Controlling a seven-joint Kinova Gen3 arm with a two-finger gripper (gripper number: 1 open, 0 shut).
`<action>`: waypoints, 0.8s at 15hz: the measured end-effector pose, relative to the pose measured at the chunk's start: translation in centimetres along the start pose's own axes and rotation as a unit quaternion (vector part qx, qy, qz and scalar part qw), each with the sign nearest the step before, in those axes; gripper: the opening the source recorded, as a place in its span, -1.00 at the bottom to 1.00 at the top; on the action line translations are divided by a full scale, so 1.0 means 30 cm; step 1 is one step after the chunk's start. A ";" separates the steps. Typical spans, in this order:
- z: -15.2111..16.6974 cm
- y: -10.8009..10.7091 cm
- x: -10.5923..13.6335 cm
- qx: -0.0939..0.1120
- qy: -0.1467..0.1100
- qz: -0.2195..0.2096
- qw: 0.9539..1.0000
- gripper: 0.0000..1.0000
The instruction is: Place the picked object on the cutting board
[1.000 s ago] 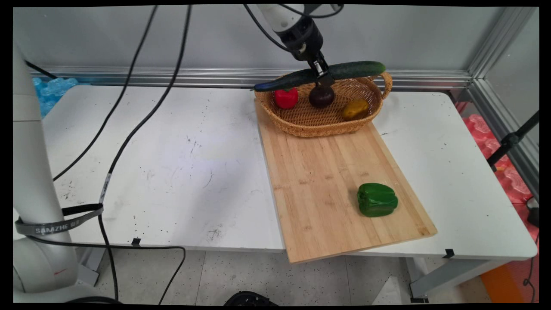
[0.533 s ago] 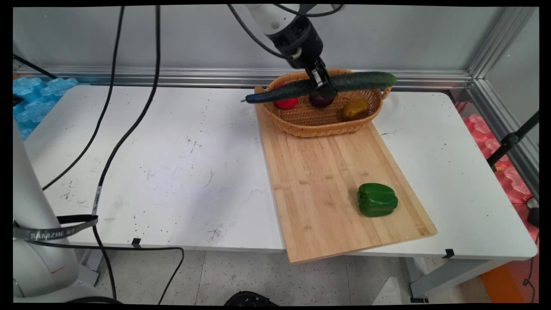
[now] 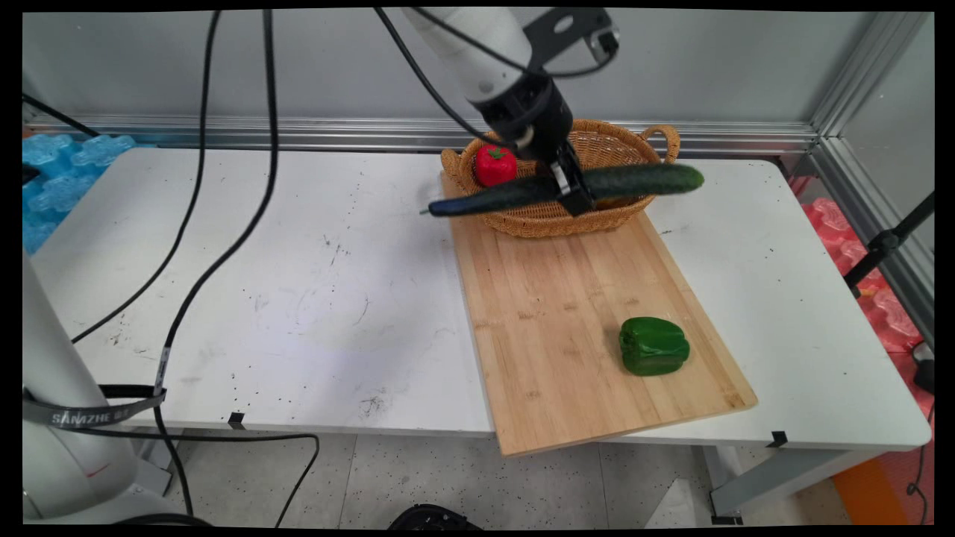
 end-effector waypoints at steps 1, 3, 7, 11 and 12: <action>0.027 0.010 -0.007 0.002 -0.003 -0.001 1.000 -1.00; 0.087 0.021 -0.020 0.005 -0.008 -0.006 1.000 -1.00; 0.236 0.011 -0.045 0.012 -0.018 -0.014 1.000 -1.00; 0.388 -0.017 -0.070 0.013 -0.031 -0.017 0.999 -1.00; 0.418 -0.022 -0.077 0.012 -0.034 -0.018 0.999 -1.00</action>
